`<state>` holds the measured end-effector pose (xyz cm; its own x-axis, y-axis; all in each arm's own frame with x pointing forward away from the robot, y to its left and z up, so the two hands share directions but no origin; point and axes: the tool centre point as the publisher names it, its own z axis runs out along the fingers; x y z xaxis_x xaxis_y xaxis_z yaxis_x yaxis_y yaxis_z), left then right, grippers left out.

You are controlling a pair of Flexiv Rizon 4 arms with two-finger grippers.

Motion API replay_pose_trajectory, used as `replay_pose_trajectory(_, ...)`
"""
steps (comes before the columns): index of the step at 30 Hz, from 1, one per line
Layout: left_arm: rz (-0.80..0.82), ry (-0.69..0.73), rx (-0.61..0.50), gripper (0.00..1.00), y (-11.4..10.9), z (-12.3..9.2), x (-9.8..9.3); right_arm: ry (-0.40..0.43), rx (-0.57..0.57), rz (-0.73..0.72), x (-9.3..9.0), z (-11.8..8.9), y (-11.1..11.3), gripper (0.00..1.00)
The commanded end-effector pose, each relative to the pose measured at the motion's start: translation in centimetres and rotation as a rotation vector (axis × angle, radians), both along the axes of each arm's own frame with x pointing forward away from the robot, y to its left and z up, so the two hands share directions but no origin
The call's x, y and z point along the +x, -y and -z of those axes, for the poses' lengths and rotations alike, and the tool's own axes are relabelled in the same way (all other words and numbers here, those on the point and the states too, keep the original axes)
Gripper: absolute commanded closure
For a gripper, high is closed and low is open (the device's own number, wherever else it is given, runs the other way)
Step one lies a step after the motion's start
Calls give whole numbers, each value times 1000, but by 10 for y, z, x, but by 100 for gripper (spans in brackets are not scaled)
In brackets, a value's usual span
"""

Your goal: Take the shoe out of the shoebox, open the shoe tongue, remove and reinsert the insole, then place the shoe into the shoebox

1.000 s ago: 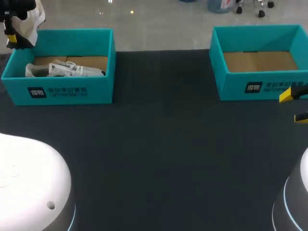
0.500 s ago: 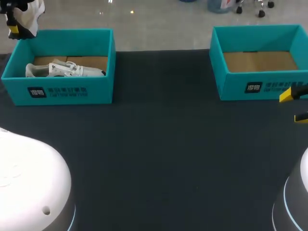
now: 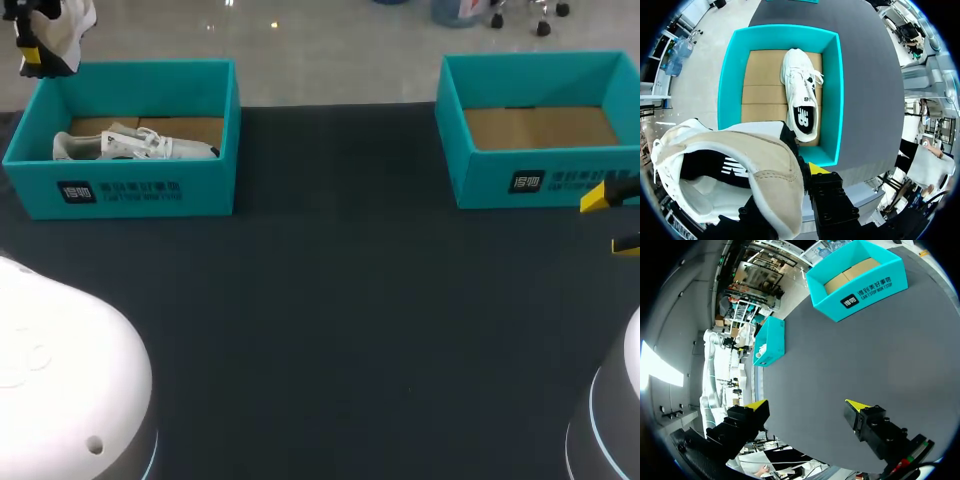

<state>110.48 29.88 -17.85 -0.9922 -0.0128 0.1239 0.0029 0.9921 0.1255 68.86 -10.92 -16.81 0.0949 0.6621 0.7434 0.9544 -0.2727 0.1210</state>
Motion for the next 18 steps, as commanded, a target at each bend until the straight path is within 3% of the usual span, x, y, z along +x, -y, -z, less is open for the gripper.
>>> replay_pose_trajectory(1, 276, -21, 33, 100, -1, -1, 8, 0, -2, 3, -2, 0, -1, 0)
replay_pose_trajectory(10, 1102, 17, 170, 100, -12, -4, 21, 0, -2, 3, -2, 0, -1, 0)
replay_pose_trajectory(12, 1298, 30, 136, 100, -18, -9, 21, 0, -2, 3, -2, 0, -1, 0)
replay_pose_trajectory(18, 1332, 44, 131, 100, -20, -11, 22, 0, -2, 3, -2, 0, -1, 0)
